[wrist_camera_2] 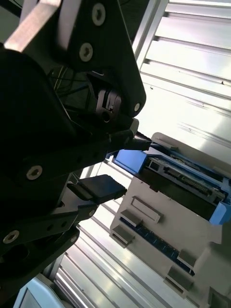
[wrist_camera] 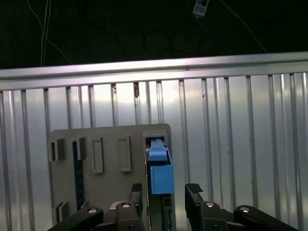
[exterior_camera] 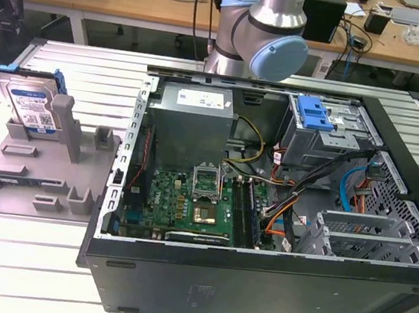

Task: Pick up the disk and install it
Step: 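Pick up the disk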

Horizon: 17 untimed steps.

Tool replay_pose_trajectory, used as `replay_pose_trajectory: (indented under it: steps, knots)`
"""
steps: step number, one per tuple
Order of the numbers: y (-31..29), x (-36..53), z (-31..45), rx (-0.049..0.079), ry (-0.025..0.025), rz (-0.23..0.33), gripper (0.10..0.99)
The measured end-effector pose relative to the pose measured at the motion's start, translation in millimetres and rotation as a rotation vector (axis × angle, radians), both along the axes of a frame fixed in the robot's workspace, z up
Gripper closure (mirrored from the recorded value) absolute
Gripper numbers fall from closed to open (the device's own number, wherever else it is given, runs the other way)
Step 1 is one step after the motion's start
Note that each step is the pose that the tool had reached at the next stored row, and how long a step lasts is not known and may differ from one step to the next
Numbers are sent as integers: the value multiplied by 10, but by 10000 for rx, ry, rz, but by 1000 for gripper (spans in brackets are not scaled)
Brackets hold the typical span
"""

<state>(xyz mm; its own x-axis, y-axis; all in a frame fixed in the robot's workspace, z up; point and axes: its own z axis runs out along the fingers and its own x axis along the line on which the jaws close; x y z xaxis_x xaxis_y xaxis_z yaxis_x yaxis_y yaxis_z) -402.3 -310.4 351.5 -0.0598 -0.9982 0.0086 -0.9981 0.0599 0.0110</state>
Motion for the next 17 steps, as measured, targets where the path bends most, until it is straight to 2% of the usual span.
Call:
replay_pose_trajectory:
  steps: [17]
  knots:
    - [0,-24,-161,-1,83,88,604]
